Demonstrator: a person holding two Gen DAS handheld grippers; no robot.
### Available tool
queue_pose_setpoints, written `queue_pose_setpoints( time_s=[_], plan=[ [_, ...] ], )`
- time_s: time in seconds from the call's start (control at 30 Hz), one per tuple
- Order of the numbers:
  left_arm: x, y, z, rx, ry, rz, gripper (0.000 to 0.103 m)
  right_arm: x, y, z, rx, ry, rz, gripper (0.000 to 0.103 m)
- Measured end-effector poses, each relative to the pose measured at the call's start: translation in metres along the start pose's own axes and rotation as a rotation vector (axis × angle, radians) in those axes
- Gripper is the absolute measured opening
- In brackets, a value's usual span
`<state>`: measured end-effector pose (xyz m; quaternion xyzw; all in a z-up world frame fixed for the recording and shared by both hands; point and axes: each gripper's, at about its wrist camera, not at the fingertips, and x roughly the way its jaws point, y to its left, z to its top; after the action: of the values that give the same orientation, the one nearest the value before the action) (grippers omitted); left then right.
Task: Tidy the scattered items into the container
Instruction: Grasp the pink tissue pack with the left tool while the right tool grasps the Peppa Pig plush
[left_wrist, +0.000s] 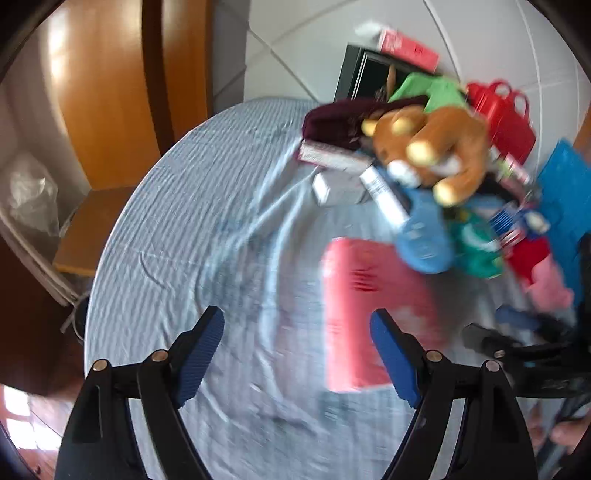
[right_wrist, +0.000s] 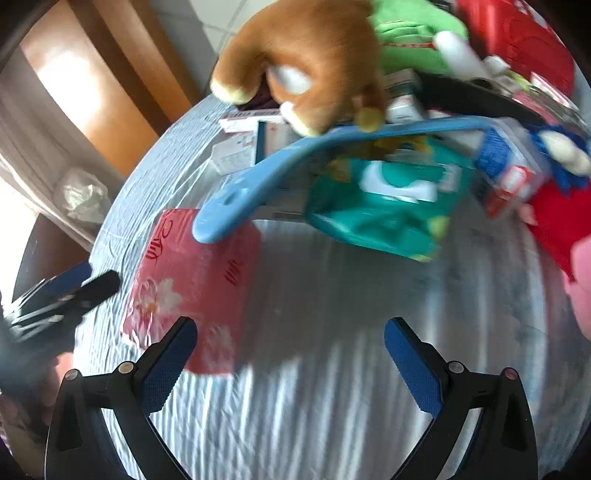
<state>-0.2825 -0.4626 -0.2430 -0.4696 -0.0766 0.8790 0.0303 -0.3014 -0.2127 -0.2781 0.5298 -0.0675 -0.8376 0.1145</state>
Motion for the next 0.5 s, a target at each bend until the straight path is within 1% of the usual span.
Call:
queue_pose_setpoints(
  time_s=[0.03, 0.07, 0.13, 0.23, 0.27, 0.3, 0.33, 0.37, 0.43, 0.5],
  plan=[
    [-0.003, -0.009, -0.001, 0.007, 0.002, -0.004, 0.081, -0.006, -0.007, -0.001, 0.009, -0.004, -0.007, 0.103],
    [-0.004, -0.024, -0.002, 0.039, 0.005, 0.009, 0.081, -0.011, -0.015, -0.001, 0.019, -0.009, -0.012, 0.103],
    [0.002, -0.045, -0.004, 0.076, 0.011, 0.055, 0.081, -0.026, -0.033, -0.003, 0.04, -0.024, -0.025, 0.103],
    [0.023, -0.069, -0.008, 0.072, 0.07, 0.057, 0.081, -0.048, -0.064, -0.005, 0.058, -0.055, -0.066, 0.103],
    [0.032, -0.075, -0.01, 0.071, 0.092, 0.068, 0.081, -0.056, -0.075, -0.005, 0.063, -0.066, -0.081, 0.103],
    [0.04, -0.08, -0.013, 0.073, 0.106, 0.104, 0.082, -0.064, -0.088, -0.004, 0.067, -0.079, -0.097, 0.103],
    [0.044, -0.084, -0.015, 0.07, 0.096, 0.133, 0.092, -0.072, -0.1, -0.003, 0.068, -0.09, -0.115, 0.103],
    [0.047, -0.086, -0.016, 0.063, 0.091, 0.156, 0.092, -0.077, -0.111, -0.001, 0.066, -0.101, -0.135, 0.103],
    [0.062, -0.089, -0.014, 0.036, 0.107, 0.216, 0.092, -0.085, -0.138, 0.004, 0.058, -0.12, -0.186, 0.103],
    [0.072, -0.09, -0.015, 0.006, 0.106, 0.253, 0.093, -0.091, -0.165, 0.009, 0.049, -0.13, -0.236, 0.103]
  ],
)
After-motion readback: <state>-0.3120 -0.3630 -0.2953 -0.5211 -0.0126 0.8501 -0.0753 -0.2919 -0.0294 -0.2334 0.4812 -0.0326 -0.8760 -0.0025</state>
